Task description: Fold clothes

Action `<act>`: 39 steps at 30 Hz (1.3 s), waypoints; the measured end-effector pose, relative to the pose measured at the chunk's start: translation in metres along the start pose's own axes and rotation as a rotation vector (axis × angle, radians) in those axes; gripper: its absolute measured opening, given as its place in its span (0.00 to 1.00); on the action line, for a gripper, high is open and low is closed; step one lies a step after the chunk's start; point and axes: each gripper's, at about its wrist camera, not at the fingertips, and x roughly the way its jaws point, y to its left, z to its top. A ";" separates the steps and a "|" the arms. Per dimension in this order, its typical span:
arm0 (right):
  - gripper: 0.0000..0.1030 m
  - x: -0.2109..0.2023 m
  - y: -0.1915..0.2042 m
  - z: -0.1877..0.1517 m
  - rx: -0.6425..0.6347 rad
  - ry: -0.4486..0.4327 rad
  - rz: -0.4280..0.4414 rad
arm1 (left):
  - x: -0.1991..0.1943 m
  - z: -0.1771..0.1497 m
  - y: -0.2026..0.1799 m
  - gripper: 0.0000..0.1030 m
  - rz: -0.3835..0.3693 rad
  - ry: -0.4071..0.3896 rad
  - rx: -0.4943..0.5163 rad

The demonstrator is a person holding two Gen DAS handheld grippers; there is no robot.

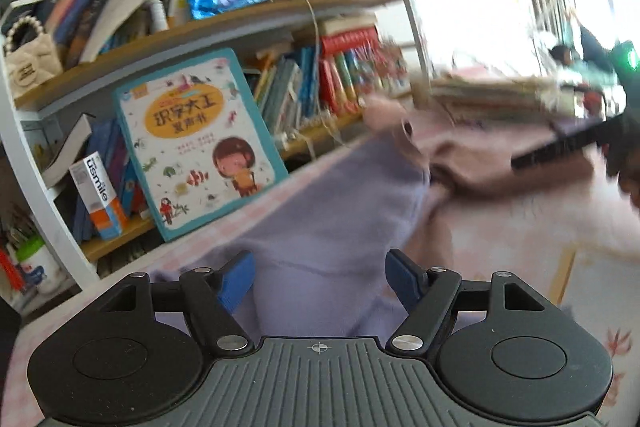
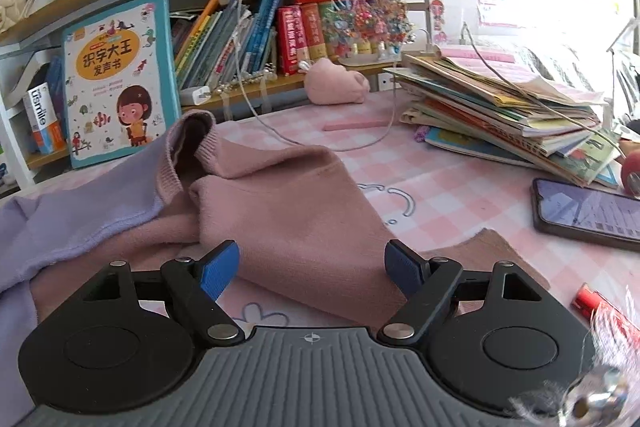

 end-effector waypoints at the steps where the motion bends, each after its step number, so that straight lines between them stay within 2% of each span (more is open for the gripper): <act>1: 0.76 0.001 -0.002 0.000 0.006 0.000 -0.004 | 0.004 -0.003 -0.002 0.72 -0.002 0.025 0.006; 4: 0.76 0.003 -0.007 0.002 0.019 0.000 -0.009 | 0.017 -0.010 -0.008 0.71 0.006 0.087 0.026; 5: 0.76 0.004 -0.008 0.004 0.019 -0.001 -0.010 | 0.021 -0.012 -0.007 0.59 0.018 0.099 0.028; 6: 0.76 0.005 -0.009 0.006 0.018 -0.003 -0.011 | 0.026 -0.013 -0.004 0.36 0.034 0.113 0.014; 7: 0.76 0.007 -0.010 0.008 0.017 -0.004 -0.013 | 0.031 -0.014 0.002 0.27 0.051 0.129 -0.006; 8: 0.76 0.008 -0.011 0.010 0.016 -0.005 -0.016 | 0.033 -0.013 0.010 0.14 0.042 0.133 -0.042; 9: 0.76 0.010 -0.012 0.012 0.016 -0.005 -0.020 | 0.033 -0.013 0.019 0.05 0.018 0.130 -0.088; 11: 0.76 0.016 -0.015 0.015 0.019 0.006 -0.028 | 0.024 -0.007 0.036 0.04 0.024 0.082 -0.142; 16: 0.76 0.029 -0.018 0.016 0.016 0.027 -0.034 | -0.025 0.015 0.077 0.04 0.113 -0.110 -0.224; 18: 0.76 0.033 -0.019 0.015 0.021 0.034 -0.019 | -0.041 0.021 0.087 0.04 0.162 -0.159 -0.236; 21: 0.76 0.040 -0.014 0.013 0.002 0.050 0.012 | -0.054 0.022 0.100 0.04 0.231 -0.191 -0.250; 25: 0.75 0.052 -0.001 0.009 -0.080 0.099 0.043 | -0.057 0.014 0.122 0.04 0.342 -0.170 -0.309; 28: 0.60 0.056 0.008 0.007 -0.147 0.115 0.071 | -0.062 0.004 0.138 0.04 0.392 -0.159 -0.369; 29: 0.49 0.056 0.011 0.007 -0.169 0.114 0.084 | -0.064 0.001 0.143 0.04 0.404 -0.158 -0.389; 30: 0.31 0.055 0.012 0.008 -0.177 0.118 0.109 | -0.066 -0.002 0.147 0.04 0.416 -0.158 -0.403; 32: 0.10 0.054 0.016 0.011 -0.204 0.113 0.101 | -0.071 -0.005 0.153 0.04 0.441 -0.161 -0.426; 34: 0.06 0.049 0.016 0.016 -0.190 0.082 0.105 | -0.078 -0.005 0.157 0.04 0.456 -0.176 -0.442; 35: 0.06 0.044 0.014 0.019 -0.172 0.039 0.103 | -0.082 -0.005 0.158 0.04 0.462 -0.185 -0.449; 39: 0.06 -0.006 0.007 0.045 -0.121 -0.227 0.072 | -0.110 0.004 0.155 0.04 0.496 -0.273 -0.449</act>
